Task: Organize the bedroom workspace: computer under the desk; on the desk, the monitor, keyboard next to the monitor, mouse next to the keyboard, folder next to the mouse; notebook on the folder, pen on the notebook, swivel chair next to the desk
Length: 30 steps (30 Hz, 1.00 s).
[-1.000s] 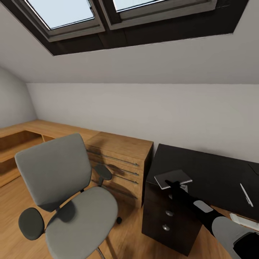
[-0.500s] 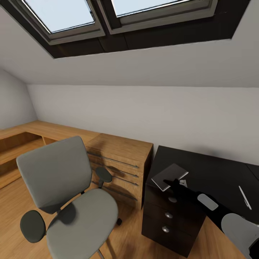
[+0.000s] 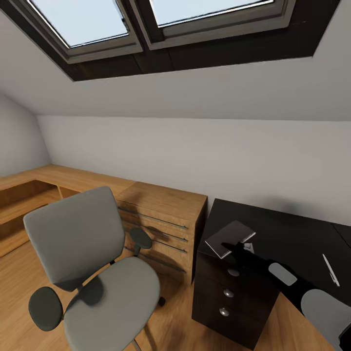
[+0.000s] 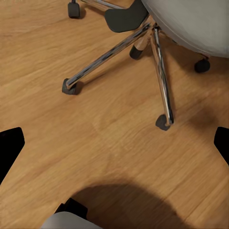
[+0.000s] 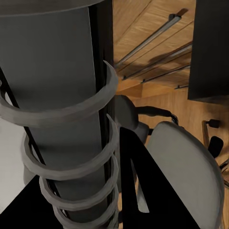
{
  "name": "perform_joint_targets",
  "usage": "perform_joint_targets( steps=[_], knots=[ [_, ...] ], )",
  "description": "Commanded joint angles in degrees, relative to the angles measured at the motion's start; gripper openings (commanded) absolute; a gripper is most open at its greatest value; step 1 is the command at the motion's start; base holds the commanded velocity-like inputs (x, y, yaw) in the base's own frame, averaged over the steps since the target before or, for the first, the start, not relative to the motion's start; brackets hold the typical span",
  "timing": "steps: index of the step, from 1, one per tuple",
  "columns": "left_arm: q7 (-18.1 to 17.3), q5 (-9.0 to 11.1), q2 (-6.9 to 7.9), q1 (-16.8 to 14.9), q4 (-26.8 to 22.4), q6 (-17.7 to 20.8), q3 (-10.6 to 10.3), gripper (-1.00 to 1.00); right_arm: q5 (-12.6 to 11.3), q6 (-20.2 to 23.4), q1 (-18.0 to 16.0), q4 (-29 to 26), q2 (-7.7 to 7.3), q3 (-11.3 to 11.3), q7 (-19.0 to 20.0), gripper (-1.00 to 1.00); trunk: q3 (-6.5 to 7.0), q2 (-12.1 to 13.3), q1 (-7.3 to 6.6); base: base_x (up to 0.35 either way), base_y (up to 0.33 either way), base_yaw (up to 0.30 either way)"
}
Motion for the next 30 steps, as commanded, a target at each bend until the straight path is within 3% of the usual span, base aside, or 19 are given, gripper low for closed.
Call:
perform_joint_targets(
  steps=[1, 16, 30],
  knots=[
    [-0.1, 0.6, 0.07, 0.0, 0.0, -0.2, -0.4, 1.00, -0.6, 0.3, -0.1, 0.1, -0.05, 0.3, 0.4, -1.00, -0.05, 0.0, 0.00, 0.000, 0.000, 0.000],
    [-0.1, 0.6, 0.10, 0.0, 0.3, -0.3, -0.5, 1.00, -0.6, -0.2, -0.1, 0.3, 0.01, 0.4, 0.9, -1.00, 0.05, 0.0, 0.00, 0.000, 0.000, -0.106],
    [-0.1, 0.7, 0.07, 0.0, 0.3, -0.3, -0.5, 1.00, -0.5, -0.2, -0.1, 0.3, 0.01, 0.4, 0.9, -1.00, 0.06, 0.0, 0.00, 0.000, 0.000, -0.016]
  ],
)
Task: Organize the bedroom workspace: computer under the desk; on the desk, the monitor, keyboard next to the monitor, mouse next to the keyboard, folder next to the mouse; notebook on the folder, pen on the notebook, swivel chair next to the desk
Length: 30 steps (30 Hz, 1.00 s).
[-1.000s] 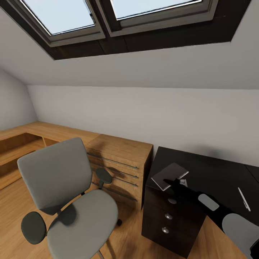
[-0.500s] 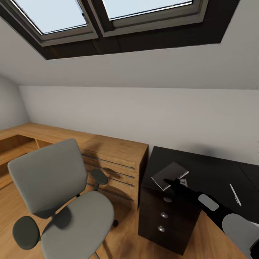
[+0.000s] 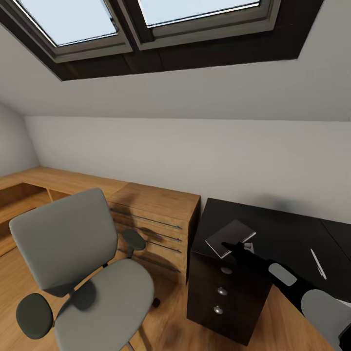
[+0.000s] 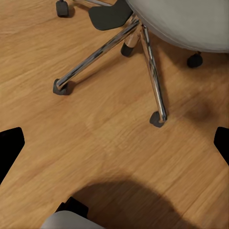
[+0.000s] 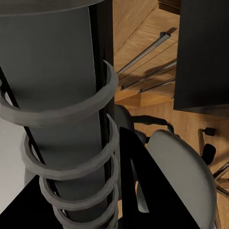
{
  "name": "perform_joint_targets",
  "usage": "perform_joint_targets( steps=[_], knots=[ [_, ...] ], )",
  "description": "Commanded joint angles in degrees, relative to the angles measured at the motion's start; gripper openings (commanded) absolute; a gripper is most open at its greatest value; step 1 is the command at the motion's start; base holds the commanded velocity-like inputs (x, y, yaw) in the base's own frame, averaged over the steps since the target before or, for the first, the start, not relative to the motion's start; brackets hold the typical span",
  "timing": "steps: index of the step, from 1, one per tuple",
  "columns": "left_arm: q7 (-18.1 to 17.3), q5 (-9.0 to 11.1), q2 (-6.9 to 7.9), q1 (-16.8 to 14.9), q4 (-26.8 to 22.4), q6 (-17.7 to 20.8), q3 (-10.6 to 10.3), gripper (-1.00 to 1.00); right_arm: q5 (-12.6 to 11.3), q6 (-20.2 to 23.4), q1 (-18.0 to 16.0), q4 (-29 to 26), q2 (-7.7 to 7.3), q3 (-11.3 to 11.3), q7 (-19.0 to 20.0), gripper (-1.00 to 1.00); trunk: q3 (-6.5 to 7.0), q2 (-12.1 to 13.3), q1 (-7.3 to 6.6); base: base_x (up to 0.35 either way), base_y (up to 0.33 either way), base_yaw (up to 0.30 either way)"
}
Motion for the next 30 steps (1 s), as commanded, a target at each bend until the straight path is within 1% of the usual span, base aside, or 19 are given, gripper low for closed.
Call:
perform_joint_targets(
  steps=[1, 2, 6, 17, 22, 30],
  knots=[
    [-0.1, 0.6, 0.06, 0.0, 0.0, -0.2, -0.4, 1.00, -0.6, 0.3, -0.1, 0.2, -0.04, 0.3, 0.3, -1.00, -0.05, 0.0, 0.01, 0.000, 0.000, 0.000],
    [-0.1, 0.6, 0.00, 0.0, 0.0, -0.2, -0.3, 1.00, -0.6, 0.2, -0.1, 1.2, 0.10, 0.4, 0.3, -1.00, -0.05, 0.0, 0.01, -0.005, 0.000, -0.097],
    [-0.1, 0.6, -0.01, 0.0, 0.0, -0.2, -0.4, 1.00, -0.6, 0.2, -0.1, 1.3, 0.13, 0.4, 0.4, -1.00, -0.05, 0.0, 0.01, -0.117, 0.000, -0.196],
    [-0.1, 0.6, -0.02, 0.0, 0.0, -0.2, -0.4, 1.00, -0.6, 0.2, -0.1, 1.3, 0.14, 0.4, 0.4, -1.00, -0.05, 0.0, 0.01, -0.295, -0.020, -0.253],
    [-0.1, 0.6, -0.07, 0.0, 0.0, -0.2, -0.4, 1.00, -0.6, 0.2, -0.1, 1.3, 0.10, 0.4, 0.4, -1.00, -0.05, 0.0, 0.01, -0.298, -0.145, -0.258],
    [-0.1, 0.6, -0.10, 0.0, 0.0, -0.2, -0.4, 1.00, -0.6, 0.2, -0.1, 1.3, 0.10, 0.4, 0.4, -1.00, -0.05, 0.0, 0.01, -0.265, -0.212, -0.226]
  ],
)
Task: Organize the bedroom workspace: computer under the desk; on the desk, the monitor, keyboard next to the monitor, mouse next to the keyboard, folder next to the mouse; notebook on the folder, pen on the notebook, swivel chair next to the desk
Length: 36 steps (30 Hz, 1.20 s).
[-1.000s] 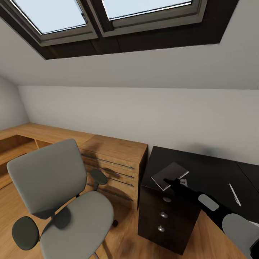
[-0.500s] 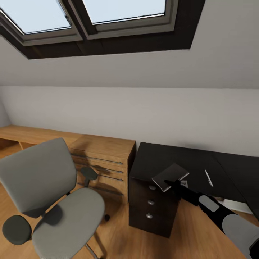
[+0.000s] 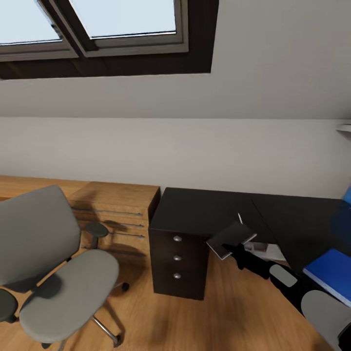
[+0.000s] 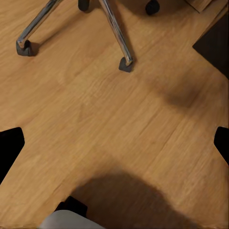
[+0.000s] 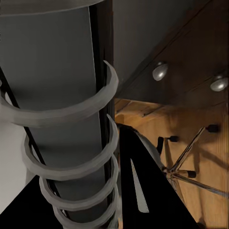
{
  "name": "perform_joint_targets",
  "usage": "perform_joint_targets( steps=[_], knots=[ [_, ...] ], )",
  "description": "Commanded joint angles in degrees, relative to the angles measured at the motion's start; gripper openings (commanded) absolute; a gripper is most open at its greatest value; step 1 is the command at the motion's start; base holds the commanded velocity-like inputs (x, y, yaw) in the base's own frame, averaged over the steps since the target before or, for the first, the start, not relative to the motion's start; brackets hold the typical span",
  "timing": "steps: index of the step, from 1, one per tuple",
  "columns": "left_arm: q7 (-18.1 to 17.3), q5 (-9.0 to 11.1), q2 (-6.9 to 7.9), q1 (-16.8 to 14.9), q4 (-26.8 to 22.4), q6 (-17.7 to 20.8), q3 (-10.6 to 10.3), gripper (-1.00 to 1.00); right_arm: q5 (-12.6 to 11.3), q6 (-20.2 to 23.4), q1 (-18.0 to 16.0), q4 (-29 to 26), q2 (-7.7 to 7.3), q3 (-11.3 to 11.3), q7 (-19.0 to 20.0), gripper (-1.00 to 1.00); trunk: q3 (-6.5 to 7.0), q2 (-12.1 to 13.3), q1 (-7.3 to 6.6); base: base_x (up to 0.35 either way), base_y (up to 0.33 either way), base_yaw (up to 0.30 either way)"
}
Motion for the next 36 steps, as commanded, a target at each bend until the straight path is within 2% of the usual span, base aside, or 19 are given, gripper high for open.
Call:
perform_joint_targets(
  steps=[1, 15, 19, 23, 24, 28, 30, 31, 33, 36],
  knots=[
    [-0.1, 0.6, 0.07, 0.0, -0.1, -0.2, -0.3, 1.00, -0.7, 0.3, -0.1, 0.0, -0.02, 0.3, 0.3, -1.00, -0.05, 0.0, -0.02, -0.205, -0.185, -0.143],
    [-0.1, 0.4, -0.10, 0.0, 0.1, -0.1, -0.8, 1.00, -0.5, 0.3, -0.1, 0.0, -0.06, 0.3, 0.3, -1.00, -0.05, 0.0, -0.02, -0.048, -0.043, -0.033],
    [0.1, -1.2, -0.68, 0.0, 0.1, 0.3, -0.9, 1.00, -0.5, 0.3, -0.1, 0.0, -0.08, 0.3, 0.3, -1.00, -0.05, 0.0, -0.02, -0.002, -0.002, -0.002],
    [0.3, -4.6, -1.57, 0.0, 0.1, 0.5, -0.9, 1.00, -0.4, 0.3, -0.1, 0.0, -0.12, 0.3, 0.3, -1.00, -0.05, 0.0, -0.02, 0.000, 0.000, 0.000],
    [0.9, -7.1, -2.18, 0.0, 0.0, 0.6, -0.9, 1.00, -0.4, 0.3, -0.1, 0.0, -0.14, 0.3, 0.3, -1.00, -0.05, 0.0, -0.02, 0.000, 0.000, 0.000],
    [3.8, -13.2, -3.41, 0.0, 0.0, 1.1, -0.9, 1.00, -0.4, 0.3, -0.1, 0.0, -0.15, 0.3, 0.3, -1.00, -0.05, 0.0, -0.02, 0.000, 0.000, 0.000],
    [6.0, -16.1, -3.94, 0.0, 0.0, 1.2, -0.9, 1.00, -0.4, 0.2, -0.1, 0.0, -0.16, 0.3, 0.3, -1.00, -0.05, 0.0, -0.02, 0.000, 0.000, 0.000],
    [8.3, -18.7, -4.40, 0.0, 0.0, 1.3, -0.9, 1.00, -0.4, 0.2, -0.1, 0.0, -0.16, 0.3, 0.3, -1.00, -0.05, 0.0, -0.02, 0.000, 0.000, 0.000],
    [10.2, -20.7, -4.84, -0.1, -0.3, 1.4, -0.9, 1.00, -0.4, 0.2, -0.1, 0.0, -0.16, 0.3, 0.3, -1.00, -0.05, 0.0, -0.02, 0.000, 0.000, 0.000],
    [12.1, -22.6, -5.40, -0.2, -0.9, 1.4, -0.9, 1.00, -0.4, 0.2, -0.1, 0.0, -0.16, 0.3, 0.3, -1.00, -0.05, 0.0, -0.02, 0.000, 0.000, 0.000]
  ],
)
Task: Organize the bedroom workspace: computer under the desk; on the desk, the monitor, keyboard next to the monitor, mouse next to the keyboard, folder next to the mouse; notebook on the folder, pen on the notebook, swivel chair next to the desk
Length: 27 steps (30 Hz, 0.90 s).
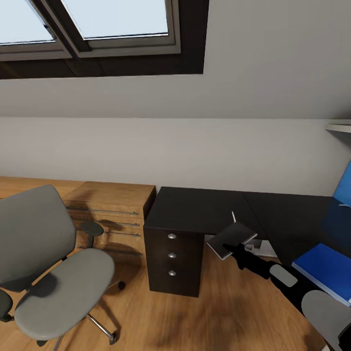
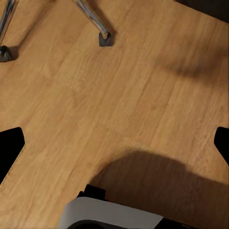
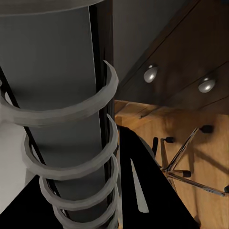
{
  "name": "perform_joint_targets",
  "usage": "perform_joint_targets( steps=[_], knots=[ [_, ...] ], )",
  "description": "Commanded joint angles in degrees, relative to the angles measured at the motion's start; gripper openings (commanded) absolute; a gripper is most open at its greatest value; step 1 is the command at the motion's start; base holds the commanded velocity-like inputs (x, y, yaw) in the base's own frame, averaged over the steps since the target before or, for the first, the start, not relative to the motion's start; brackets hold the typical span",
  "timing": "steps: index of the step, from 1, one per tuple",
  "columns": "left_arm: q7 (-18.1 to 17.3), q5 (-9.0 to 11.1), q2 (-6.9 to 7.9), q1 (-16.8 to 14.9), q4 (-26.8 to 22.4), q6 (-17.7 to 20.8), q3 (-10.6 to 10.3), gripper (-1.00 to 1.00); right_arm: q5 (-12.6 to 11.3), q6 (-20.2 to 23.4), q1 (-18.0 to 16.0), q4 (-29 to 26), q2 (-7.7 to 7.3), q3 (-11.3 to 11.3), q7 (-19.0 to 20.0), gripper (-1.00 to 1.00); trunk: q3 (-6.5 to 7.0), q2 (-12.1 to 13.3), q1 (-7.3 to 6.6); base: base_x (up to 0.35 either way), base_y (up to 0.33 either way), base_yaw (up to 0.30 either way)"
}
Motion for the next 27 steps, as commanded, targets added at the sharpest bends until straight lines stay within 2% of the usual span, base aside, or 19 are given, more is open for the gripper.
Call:
perform_joint_targets(
  steps=[1, 3, 9, 12, 15, 17, 19, 27],
  knots=[
    [0.9, -0.2, -0.09, -0.1, -0.4, -0.1, -0.4, 1.00, -0.6, 0.3, -0.1, 0.0, -0.04, 0.3, 0.3, -1.00, -0.05, 0.0, 0.00, 0.000, 0.000, 0.000],
    [1.8, -1.0, -0.39, -0.6, -1.2, -0.1, -0.3, 1.00, -0.6, 0.3, -0.1, 0.0, -0.04, 0.3, 0.3, -1.00, -0.05, 0.0, 0.00, 0.000, 0.000, 0.000],
    [2.4, -1.7, -0.91, -2.5, -2.1, 0.0, -0.3, 1.00, -0.6, 0.3, -0.1, 0.0, -0.04, 0.3, 0.3, -1.00, -0.05, 0.0, 0.00, 0.000, 0.000, 0.000],
    [2.6, -1.8, -1.79, -4.1, -2.3, 0.8, -0.4, 1.00, -0.6, 0.3, -0.1, 0.0, -0.04, 0.3, 0.3, -1.00, -0.05, 0.0, 0.00, 0.000, 0.000, -0.006],
    [2.7, -1.9, -2.29, -5.0, -2.3, 3.3, -0.4, 1.00, -0.7, 0.3, -0.1, 0.0, -0.04, 0.3, 0.3, -1.00, -0.05, 0.0, 0.00, 0.000, 0.000, -0.072],
    [2.7, -1.9, -2.59, -5.9, -2.4, 7.0, -0.4, 1.00, -0.6, 0.3, -0.1, -0.1, -0.01, 0.3, 0.3, -1.00, -0.05, 0.0, 0.00, 0.000, 0.000, -0.159],
    [2.7, -1.9, -2.70, -6.5, -2.4, 9.1, -0.3, 1.00, -0.6, 0.3, -0.1, -0.1, 0.01, 0.3, 0.3, -1.00, -0.05, 0.0, 0.00, 0.000, 0.000, -0.203],
    [2.7, -1.7, -2.86, -7.6, -2.3, 12.3, -0.2, 1.00, -0.6, 0.1, -0.1, -0.2, 0.01, 0.3, 0.3, -1.00, -0.05, 0.0, 0.00, 0.000, 0.000, -0.240]
  ],
)
